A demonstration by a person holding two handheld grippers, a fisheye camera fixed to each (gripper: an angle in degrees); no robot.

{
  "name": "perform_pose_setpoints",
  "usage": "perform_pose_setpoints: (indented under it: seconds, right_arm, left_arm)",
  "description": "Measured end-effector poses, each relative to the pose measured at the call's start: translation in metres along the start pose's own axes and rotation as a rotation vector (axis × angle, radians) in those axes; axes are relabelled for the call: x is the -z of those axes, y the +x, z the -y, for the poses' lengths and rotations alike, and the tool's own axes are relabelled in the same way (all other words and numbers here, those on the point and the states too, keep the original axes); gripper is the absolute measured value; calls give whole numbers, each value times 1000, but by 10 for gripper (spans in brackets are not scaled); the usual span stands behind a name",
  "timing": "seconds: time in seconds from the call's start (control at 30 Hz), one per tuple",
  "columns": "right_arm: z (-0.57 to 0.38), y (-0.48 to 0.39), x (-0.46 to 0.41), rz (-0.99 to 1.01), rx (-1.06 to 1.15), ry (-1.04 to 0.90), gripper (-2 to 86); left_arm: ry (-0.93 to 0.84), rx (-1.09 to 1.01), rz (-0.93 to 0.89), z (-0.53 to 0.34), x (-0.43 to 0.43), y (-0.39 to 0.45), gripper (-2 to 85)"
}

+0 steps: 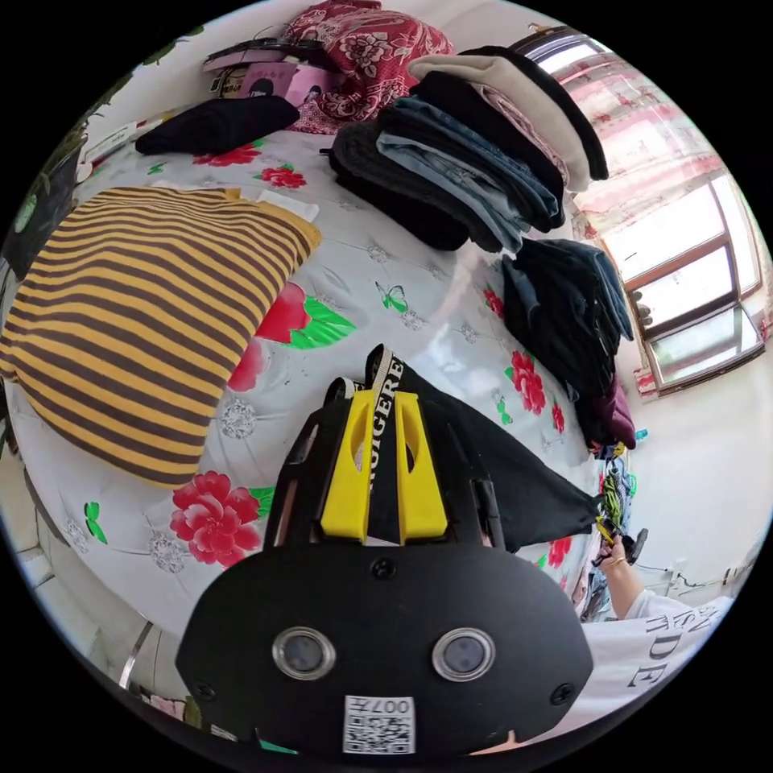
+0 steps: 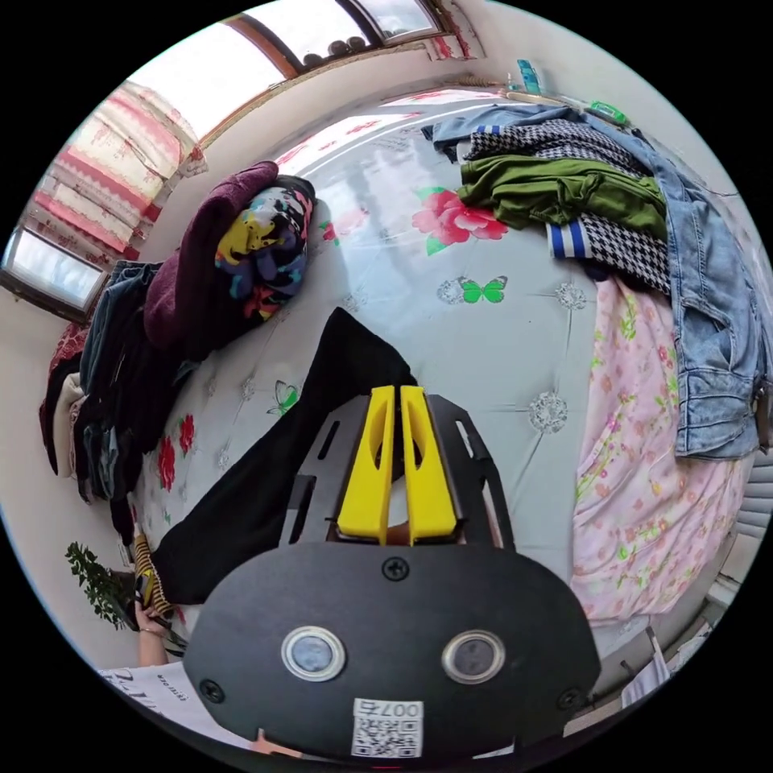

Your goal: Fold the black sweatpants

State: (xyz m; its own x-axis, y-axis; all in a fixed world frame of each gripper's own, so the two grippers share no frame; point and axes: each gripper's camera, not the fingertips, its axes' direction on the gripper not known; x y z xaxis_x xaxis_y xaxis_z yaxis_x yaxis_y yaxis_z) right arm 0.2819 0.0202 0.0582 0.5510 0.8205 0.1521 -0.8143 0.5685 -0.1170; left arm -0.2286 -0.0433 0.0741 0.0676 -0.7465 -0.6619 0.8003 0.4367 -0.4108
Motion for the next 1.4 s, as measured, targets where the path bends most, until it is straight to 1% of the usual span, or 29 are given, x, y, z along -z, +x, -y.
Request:
perform_pose_setpoints:
  seconds: [0.07, 0.1, 0.13, 0.17, 0.23, 0.3, 0.33, 0.37, 0.4, 0.47, 0.5, 0.57, 0.6, 0.63, 0.67, 0.73, 0.8, 0.87, 0.9, 0.97, 1.0, 1.1, 1.2, 1.3, 1.37, 1.4]
  right_arm:
    - [-4, 10, 24, 0, -29, 114, 4]
    - [-5, 13, 27, 5, -34, 126, 4]
    - [-8, 18, 25, 10, -32, 114, 7]
    - [-9, 23, 17, -21, -36, 59, 10]
    - [-15, 31, 9, -98, -80, 9, 17]
    - [-28, 32, 17, -86, -106, 60, 23]
    - [-38, 27, 23, -23, -94, 95, 26]
    - [-50, 17, 27, 50, -58, 109, 29]
    - [-56, 10, 27, 79, -33, 109, 30]
    - [-85, -27, 20, 180, 100, 51, 34]
    - [-93, -38, 17, 206, 139, 28, 34]
    - [-129, -85, 2, 297, 299, -73, 36]
    - [-138, -97, -2, 314, 339, -96, 37]
    - [-157, -121, -9, 331, 422, -141, 38]
    - [-174, -140, -15, 330, 488, -170, 39]
    - [-191, -158, -20, 314, 557, -192, 40]
    - [-193, -159, -21, 296, 562, -175, 42]
    - [-176, -138, -18, 272, 483, -138, 46]
    - [-169, -131, -17, 261, 455, -126, 47]
    - [-141, -103, -10, 222, 384, -57, 49]
    - [-133, -99, -9, 207, 381, -45, 50]
    - [-94, -92, -11, 74, 382, 12, 56]
    - [-56, -105, -24, -41, 460, 26, 62]
    - [-27, -114, -54, -152, 534, -61, 65]
    - [-21, -109, -93, -181, 573, -221, 59]
    - [-23, -107, -97, -182, 578, -228, 56]
  left_arm:
    - [20, -60, 10, -5, -2, 21, 47]
    - [21, -87, 22, -7, -2, 29, 47]
    - [20, -146, 50, -13, -5, 46, 47]
    - [9, -205, 63, -21, -10, 64, 47]
    - [-20, -283, 62, -35, -20, 91, 48]
    - [-51, -363, 33, -53, -31, 121, 49]
    - [-69, -433, 0, -69, -39, 146, 50]
    - [-89, -520, -44, -87, -48, 175, 54]
    - [-106, -570, -69, -97, -53, 190, 55]
    - [-187, -764, -136, -142, -82, 250, 71]
    - [-206, -807, -141, -153, -90, 262, 76]
    - [-292, -892, -120, -192, -130, 295, 78]
    - [-319, -900, -104, -198, -142, 299, 73]
    - [-377, -897, -41, -208, -165, 303, 62]
    - [-404, -881, 15, -212, -179, 304, 26]
    - [-405, -890, -29, -212, -180, 305, 1]
    - [-421, -901, -83, -209, -177, 304, -4]
    - [-367, -954, -123, -204, -160, 304, -4]
    - [-332, -961, -112, -201, -155, 303, -2]
    - [-207, -938, -52, -181, -140, 296, 9]
    - [-192, -923, -39, -174, -139, 293, 13]
    - [-182, -822, 90, -135, -155, 276, 40]
    - [-167, -766, 170, -106, -170, 268, 50]
    - [-199, -762, 232, -91, -191, 266, 54]
    - [-305, -758, 329, -91, -224, 260, 36]
    - [-253, -770, 309, -93, -221, 260, 25]
